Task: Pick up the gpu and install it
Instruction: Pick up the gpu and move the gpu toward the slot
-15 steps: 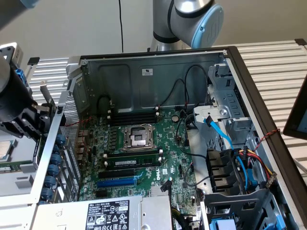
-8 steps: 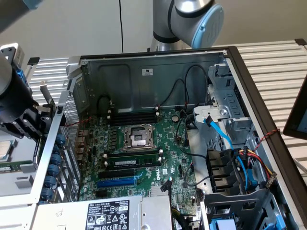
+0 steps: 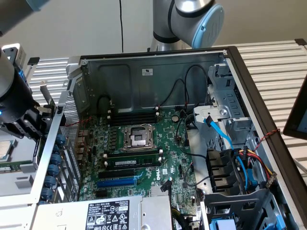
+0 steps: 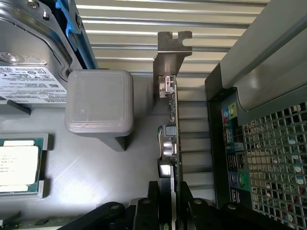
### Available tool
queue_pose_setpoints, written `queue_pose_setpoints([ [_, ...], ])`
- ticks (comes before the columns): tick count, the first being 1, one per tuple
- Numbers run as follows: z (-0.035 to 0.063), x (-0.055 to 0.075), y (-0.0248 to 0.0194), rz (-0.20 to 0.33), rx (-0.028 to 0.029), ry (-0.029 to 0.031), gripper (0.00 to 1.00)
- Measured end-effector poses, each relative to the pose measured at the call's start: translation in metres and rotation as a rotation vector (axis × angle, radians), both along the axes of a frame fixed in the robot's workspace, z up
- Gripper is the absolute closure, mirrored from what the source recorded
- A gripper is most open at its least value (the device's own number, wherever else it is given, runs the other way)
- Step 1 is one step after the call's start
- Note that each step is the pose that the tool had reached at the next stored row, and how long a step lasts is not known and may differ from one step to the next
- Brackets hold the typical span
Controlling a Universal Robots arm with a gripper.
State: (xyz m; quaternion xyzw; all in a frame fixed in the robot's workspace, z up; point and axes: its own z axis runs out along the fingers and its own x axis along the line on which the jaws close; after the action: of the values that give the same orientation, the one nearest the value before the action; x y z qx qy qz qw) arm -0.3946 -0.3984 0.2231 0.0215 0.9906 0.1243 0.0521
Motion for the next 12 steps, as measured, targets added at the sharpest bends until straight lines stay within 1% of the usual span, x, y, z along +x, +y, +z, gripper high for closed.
queue_pose_setpoints([
  [3, 0.0005, 0.0000, -0.0001, 0.000, 0.0000, 0.0024, 0.71],
  [9, 0.0021, 0.0001, -0.0003, 0.000, 0.0001, 0.0025, 0.71],
  [12, 0.0022, 0.0000, -0.0005, 0.000, -0.0001, 0.0050, 0.71],
])
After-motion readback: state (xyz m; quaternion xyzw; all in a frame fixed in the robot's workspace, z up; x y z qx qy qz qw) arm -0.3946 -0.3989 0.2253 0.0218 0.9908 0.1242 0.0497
